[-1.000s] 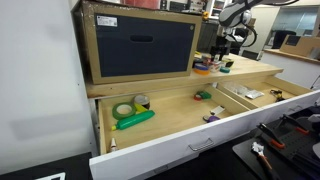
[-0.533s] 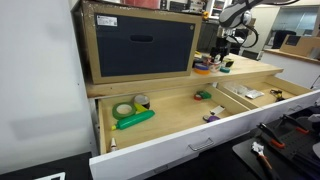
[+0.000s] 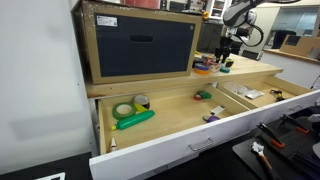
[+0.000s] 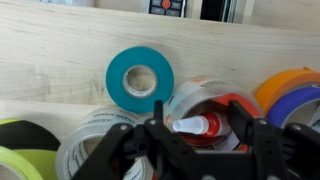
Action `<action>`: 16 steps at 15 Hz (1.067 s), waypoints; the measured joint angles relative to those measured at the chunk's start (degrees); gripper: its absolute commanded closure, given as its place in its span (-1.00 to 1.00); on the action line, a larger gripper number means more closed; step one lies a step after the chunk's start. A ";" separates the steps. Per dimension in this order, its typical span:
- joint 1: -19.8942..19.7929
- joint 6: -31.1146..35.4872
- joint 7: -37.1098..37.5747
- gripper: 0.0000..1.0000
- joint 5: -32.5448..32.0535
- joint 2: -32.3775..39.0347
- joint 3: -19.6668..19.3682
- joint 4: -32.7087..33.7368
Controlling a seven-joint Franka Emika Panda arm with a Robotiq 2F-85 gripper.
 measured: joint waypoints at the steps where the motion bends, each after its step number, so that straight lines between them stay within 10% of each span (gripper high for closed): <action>1: -0.11 -0.01 -0.16 0.42 0.05 -0.18 0.00 -0.14; 3: -0.19 -0.01 -0.21 0.72 0.07 -0.50 0.00 -0.49; 4: -0.19 -0.01 -0.25 -0.06 0.07 -0.67 0.00 -0.71; 6: -0.15 -0.01 -0.30 -0.07 0.06 -0.90 0.00 -1.00; 12: 0.03 -0.01 -1.43 -0.94 0.02 -1.24 0.00 -1.35; 16: 0.16 -0.01 -1.57 -1.00 -0.07 -1.51 0.00 -1.44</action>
